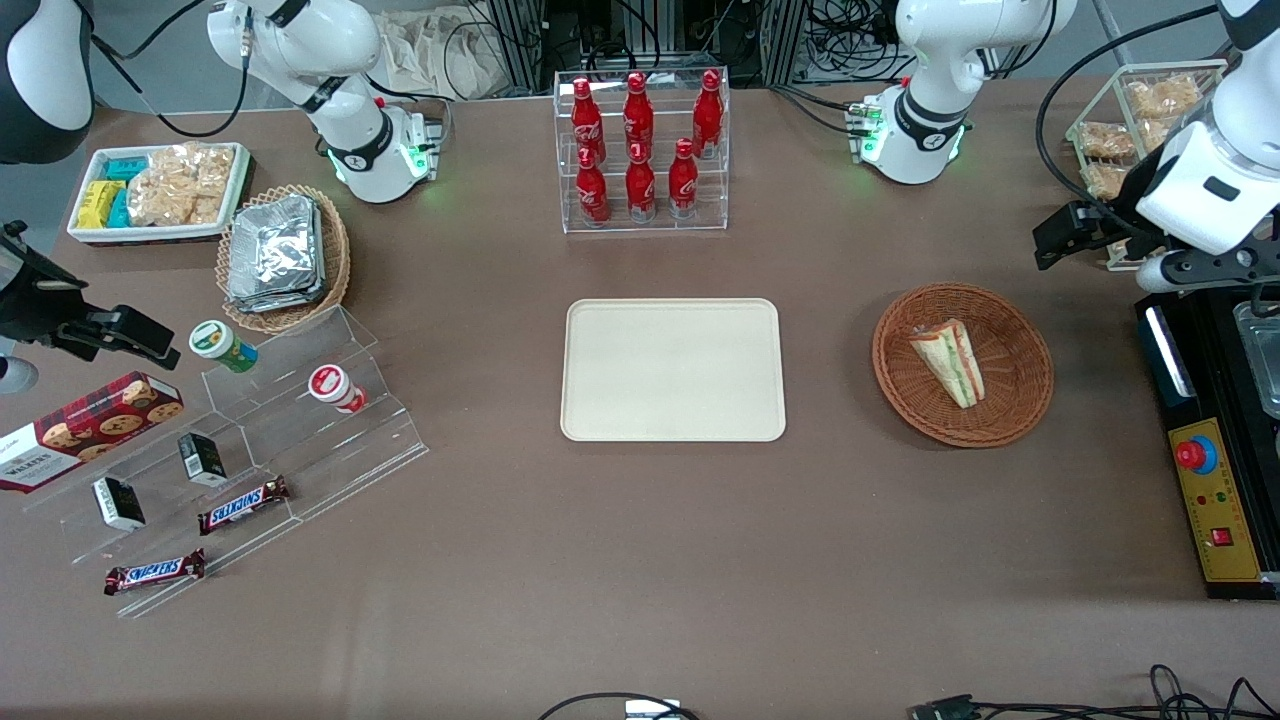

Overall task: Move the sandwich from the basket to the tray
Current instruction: 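Lower the open left gripper over the wrapped sandwich in the basket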

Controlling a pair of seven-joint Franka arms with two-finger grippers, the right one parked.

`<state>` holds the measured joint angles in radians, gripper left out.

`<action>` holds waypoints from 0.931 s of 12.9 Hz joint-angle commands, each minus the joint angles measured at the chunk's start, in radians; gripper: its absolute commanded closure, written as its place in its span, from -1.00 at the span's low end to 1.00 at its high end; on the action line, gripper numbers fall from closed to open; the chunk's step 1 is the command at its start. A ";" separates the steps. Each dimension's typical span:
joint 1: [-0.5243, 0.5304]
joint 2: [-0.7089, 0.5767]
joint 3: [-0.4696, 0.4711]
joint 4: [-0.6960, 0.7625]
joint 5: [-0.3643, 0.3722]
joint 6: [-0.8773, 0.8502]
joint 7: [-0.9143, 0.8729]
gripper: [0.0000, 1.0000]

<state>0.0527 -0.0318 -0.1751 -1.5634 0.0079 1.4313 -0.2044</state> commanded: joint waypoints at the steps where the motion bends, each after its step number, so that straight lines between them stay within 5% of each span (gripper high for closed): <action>1: 0.010 0.023 -0.009 0.040 0.012 -0.035 -0.012 -1.00; 8: 0.013 0.044 -0.009 -0.021 0.004 -0.075 -0.015 -1.00; 12: 0.013 -0.135 -0.009 -0.396 -0.017 0.114 -0.061 -1.00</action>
<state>0.0580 -0.0178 -0.1776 -1.7360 0.0047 1.4286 -0.2458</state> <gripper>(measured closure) 0.000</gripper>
